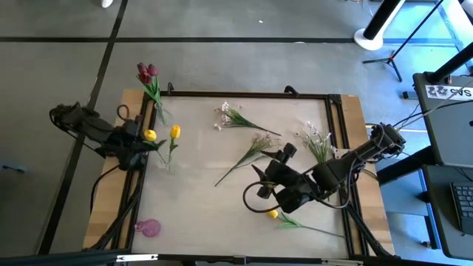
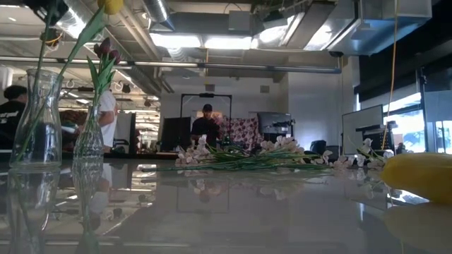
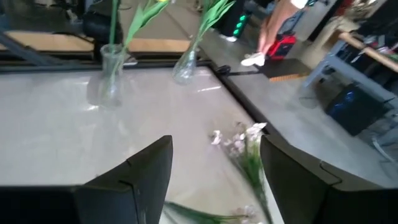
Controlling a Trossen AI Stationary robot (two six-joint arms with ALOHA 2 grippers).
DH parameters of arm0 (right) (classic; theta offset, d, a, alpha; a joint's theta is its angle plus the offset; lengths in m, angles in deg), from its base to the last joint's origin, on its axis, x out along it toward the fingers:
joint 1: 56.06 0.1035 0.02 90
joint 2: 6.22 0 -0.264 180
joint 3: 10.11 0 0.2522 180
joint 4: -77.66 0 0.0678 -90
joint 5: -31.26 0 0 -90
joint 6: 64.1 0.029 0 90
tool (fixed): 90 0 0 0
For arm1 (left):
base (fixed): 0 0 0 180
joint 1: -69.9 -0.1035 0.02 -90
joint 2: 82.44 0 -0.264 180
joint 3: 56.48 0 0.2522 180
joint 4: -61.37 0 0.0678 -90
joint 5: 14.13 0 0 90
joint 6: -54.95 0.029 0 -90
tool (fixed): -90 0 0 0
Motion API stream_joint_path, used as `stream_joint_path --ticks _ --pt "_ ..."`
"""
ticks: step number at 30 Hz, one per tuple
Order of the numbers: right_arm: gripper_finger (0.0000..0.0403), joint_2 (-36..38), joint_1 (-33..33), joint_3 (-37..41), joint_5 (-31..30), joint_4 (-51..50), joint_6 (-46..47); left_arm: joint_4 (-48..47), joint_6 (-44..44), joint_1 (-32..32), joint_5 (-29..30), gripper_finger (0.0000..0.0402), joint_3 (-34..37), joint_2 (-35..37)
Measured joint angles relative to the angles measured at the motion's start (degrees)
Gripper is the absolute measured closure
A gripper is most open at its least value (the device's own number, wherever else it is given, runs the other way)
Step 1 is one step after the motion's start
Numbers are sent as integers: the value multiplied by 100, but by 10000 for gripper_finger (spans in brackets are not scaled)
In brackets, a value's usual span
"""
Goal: Sort flowers into vase by color
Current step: Put the left yellow flower into the bottom transparent vase, then put the yellow flower into the bottom transparent vase
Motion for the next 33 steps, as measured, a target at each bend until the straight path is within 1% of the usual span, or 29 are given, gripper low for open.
stream_joint_path --ticks 3,7,11,13,16,19,21,23,27,30,33 --pt "159 0 0 2 246 -11 0 -68 -429 -4 -60 331 29 -5" --pt "159 0 2 1 426 -6 0 -523 -1163 -4 -492 302 -300 -52" --pt "159 0 2 0 548 -9 -23 -1380 -1903 -4 -594 288 -726 -158" --pt "159 0 1 1 549 -5 -144 -1547 -2217 -4 -769 287 -838 -169" --pt "159 -10 0 0 665 -4 -186 -1058 -2291 -4 -1279 289 -832 -180" --pt "159 -64 0 95 988 85 -278 -117 -1850 -4 -1658 294 -709 -192" --pt "159 -91 0 255 1358 206 -284 482 -1537 -2 -1938 298 -617 -296" --pt "159 -137 2 456 1781 489 -283 800 -1378 -2 -2215 300 -583 -489" --pt "159 -286 10 852 2722 905 -113 1157 -1353 11 -2358 301 -581 -922" --pt "159 -510 82 1063 3499 764 272 1388 -1353 161 -2472 301 -581 -1309" --pt "159 -792 219 1138 4223 175 948 1467 -1452 434 -2505 301 -577 -1590"
